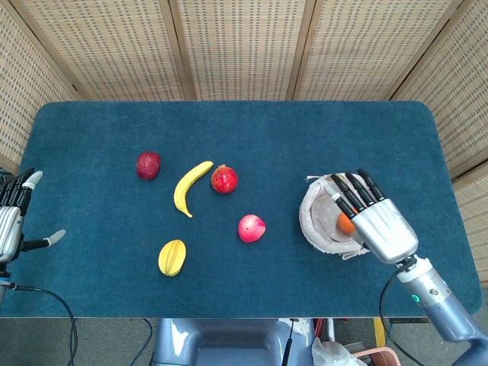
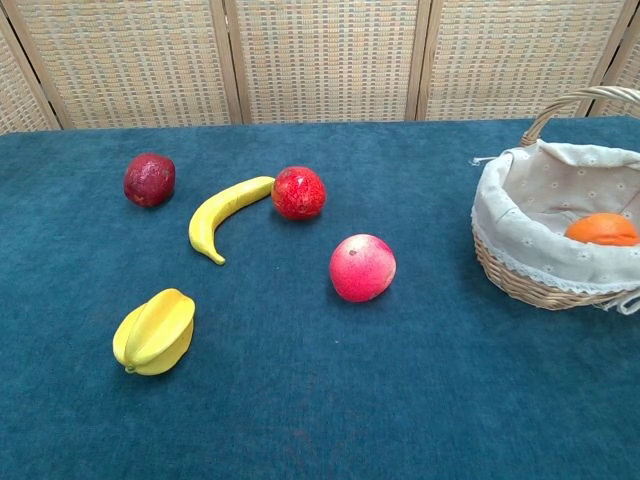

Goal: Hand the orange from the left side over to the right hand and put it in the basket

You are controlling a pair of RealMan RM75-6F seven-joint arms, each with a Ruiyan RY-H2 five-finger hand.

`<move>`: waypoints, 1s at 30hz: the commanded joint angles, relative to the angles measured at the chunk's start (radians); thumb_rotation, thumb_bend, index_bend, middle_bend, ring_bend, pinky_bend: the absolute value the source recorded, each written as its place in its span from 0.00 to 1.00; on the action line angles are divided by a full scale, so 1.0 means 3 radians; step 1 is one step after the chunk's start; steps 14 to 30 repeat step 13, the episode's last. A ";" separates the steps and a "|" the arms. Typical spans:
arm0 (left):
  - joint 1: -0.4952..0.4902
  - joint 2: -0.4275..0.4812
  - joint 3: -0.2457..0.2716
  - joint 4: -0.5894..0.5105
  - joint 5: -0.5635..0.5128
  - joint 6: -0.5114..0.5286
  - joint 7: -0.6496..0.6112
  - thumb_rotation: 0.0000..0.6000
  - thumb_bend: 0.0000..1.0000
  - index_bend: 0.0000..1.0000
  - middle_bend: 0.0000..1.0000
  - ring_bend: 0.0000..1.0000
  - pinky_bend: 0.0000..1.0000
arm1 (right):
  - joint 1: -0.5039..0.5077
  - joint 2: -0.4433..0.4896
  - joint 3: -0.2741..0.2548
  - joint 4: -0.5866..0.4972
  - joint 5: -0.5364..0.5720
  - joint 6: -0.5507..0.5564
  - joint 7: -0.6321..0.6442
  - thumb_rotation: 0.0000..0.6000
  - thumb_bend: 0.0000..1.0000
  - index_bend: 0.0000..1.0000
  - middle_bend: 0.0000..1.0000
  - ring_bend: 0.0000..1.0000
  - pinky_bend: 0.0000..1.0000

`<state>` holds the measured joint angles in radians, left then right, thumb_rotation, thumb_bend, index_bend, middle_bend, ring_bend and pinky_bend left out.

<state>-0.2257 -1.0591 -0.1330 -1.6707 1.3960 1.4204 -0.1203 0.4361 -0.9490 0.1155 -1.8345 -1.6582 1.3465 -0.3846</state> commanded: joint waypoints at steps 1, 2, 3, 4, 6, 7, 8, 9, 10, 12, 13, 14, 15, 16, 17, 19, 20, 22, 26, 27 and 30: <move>0.0049 -0.0020 0.0026 0.0030 0.0040 0.0064 -0.0018 1.00 0.00 0.00 0.00 0.00 0.00 | -0.0501 -0.0272 -0.0169 0.0635 -0.0284 0.0807 0.0669 1.00 0.02 0.00 0.00 0.00 0.00; 0.0061 -0.0025 0.0031 0.0044 0.0042 0.0077 -0.0027 1.00 0.00 0.00 0.00 0.00 0.00 | -0.0559 -0.0303 -0.0189 0.0656 -0.0240 0.0851 0.0723 1.00 0.01 0.00 0.00 0.00 0.00; 0.0075 -0.0029 0.0036 0.0057 0.0044 0.0090 -0.0033 1.00 0.00 0.00 0.00 0.00 0.00 | -0.0618 -0.0328 -0.0212 0.0657 -0.0184 0.0876 0.0777 1.00 0.01 0.00 0.00 0.00 0.00; 0.0087 -0.0036 0.0042 0.0070 0.0050 0.0104 -0.0037 1.00 0.00 0.00 0.00 0.00 0.00 | -0.0669 -0.0341 -0.0237 0.0654 -0.0129 0.0884 0.0815 1.00 0.01 0.00 0.00 0.00 0.00; 0.0108 -0.0045 0.0055 0.0088 0.0072 0.0132 -0.0037 1.00 0.00 0.00 0.00 0.00 0.00 | -0.0759 -0.0358 -0.0255 0.0663 -0.0001 0.0890 0.0797 1.00 0.00 0.00 0.00 0.00 0.00; 0.0121 -0.0049 0.0065 0.0091 0.0093 0.0152 -0.0033 1.00 0.00 0.00 0.00 0.00 0.00 | -0.0813 -0.0375 -0.0256 0.0664 0.0083 0.0905 0.0776 1.00 0.00 0.00 0.00 0.00 0.00; 0.0139 -0.0056 0.0080 0.0092 0.0121 0.0180 -0.0023 1.00 0.00 0.00 0.00 0.00 0.00 | -0.0871 -0.0399 -0.0259 0.0650 0.0145 0.0936 0.0785 1.00 0.00 0.00 0.00 0.00 0.00; 0.0150 -0.0060 0.0090 0.0094 0.0138 0.0195 -0.0014 1.00 0.00 0.00 0.00 0.00 0.00 | -0.0903 -0.0409 -0.0262 0.0643 0.0172 0.0953 0.0793 1.00 0.00 0.00 0.00 0.00 0.00; 0.0155 -0.0063 0.0094 0.0096 0.0145 0.0202 -0.0011 1.00 0.00 0.00 0.00 0.00 0.00 | -0.0916 -0.0412 -0.0263 0.0642 0.0176 0.0960 0.0794 1.00 0.00 0.00 0.00 0.00 0.00; 0.0171 -0.0070 0.0109 0.0094 0.0166 0.0215 0.0000 1.00 0.00 0.00 0.00 0.00 0.00 | -0.0962 -0.0424 -0.0274 0.0646 0.0191 0.0976 0.0794 1.00 0.00 0.00 0.00 0.00 0.00; 0.0175 -0.0072 0.0113 0.0094 0.0171 0.0218 0.0003 1.00 0.00 0.00 0.00 0.00 0.00 | -0.0972 -0.0425 -0.0279 0.0649 0.0189 0.0976 0.0793 1.00 0.00 0.00 0.00 0.00 0.00; 0.0175 -0.0072 0.0113 0.0094 0.0171 0.0218 0.0003 1.00 0.00 0.00 0.00 0.00 0.00 | -0.0972 -0.0425 -0.0279 0.0649 0.0189 0.0976 0.0793 1.00 0.00 0.00 0.00 0.00 0.00; 0.0175 -0.0072 0.0113 0.0094 0.0171 0.0218 0.0003 1.00 0.00 0.00 0.00 0.00 0.00 | -0.0972 -0.0425 -0.0279 0.0649 0.0189 0.0976 0.0793 1.00 0.00 0.00 0.00 0.00 0.00; 0.0175 -0.0072 0.0113 0.0094 0.0171 0.0218 0.0003 1.00 0.00 0.00 0.00 0.00 0.00 | -0.0972 -0.0425 -0.0279 0.0649 0.0189 0.0976 0.0793 1.00 0.00 0.00 0.00 0.00 0.00; 0.0175 -0.0072 0.0113 0.0094 0.0171 0.0218 0.0003 1.00 0.00 0.00 0.00 0.00 0.00 | -0.0972 -0.0425 -0.0279 0.0649 0.0189 0.0976 0.0793 1.00 0.00 0.00 0.00 0.00 0.00; 0.0175 -0.0072 0.0113 0.0094 0.0171 0.0218 0.0003 1.00 0.00 0.00 0.00 0.00 0.00 | -0.0972 -0.0425 -0.0279 0.0649 0.0189 0.0976 0.0793 1.00 0.00 0.00 0.00 0.00 0.00; 0.0175 -0.0072 0.0113 0.0094 0.0171 0.0218 0.0003 1.00 0.00 0.00 0.00 0.00 0.00 | -0.0972 -0.0425 -0.0279 0.0649 0.0189 0.0976 0.0793 1.00 0.00 0.00 0.00 0.00 0.00; 0.0175 -0.0072 0.0113 0.0094 0.0171 0.0218 0.0003 1.00 0.00 0.00 0.00 0.00 0.00 | -0.0972 -0.0425 -0.0279 0.0649 0.0189 0.0976 0.0793 1.00 0.00 0.00 0.00 0.00 0.00; 0.0175 -0.0072 0.0113 0.0094 0.0171 0.0218 0.0003 1.00 0.00 0.00 0.00 0.00 0.00 | -0.0972 -0.0425 -0.0279 0.0649 0.0189 0.0976 0.0793 1.00 0.00 0.00 0.00 0.00 0.00; 0.0175 -0.0072 0.0113 0.0094 0.0171 0.0218 0.0003 1.00 0.00 0.00 0.00 0.00 0.00 | -0.0972 -0.0425 -0.0279 0.0649 0.0189 0.0976 0.0793 1.00 0.00 0.00 0.00 0.00 0.00; 0.0175 -0.0072 0.0113 0.0094 0.0171 0.0218 0.0003 1.00 0.00 0.00 0.00 0.00 0.00 | -0.0972 -0.0425 -0.0279 0.0649 0.0189 0.0976 0.0793 1.00 0.00 0.00 0.00 0.00 0.00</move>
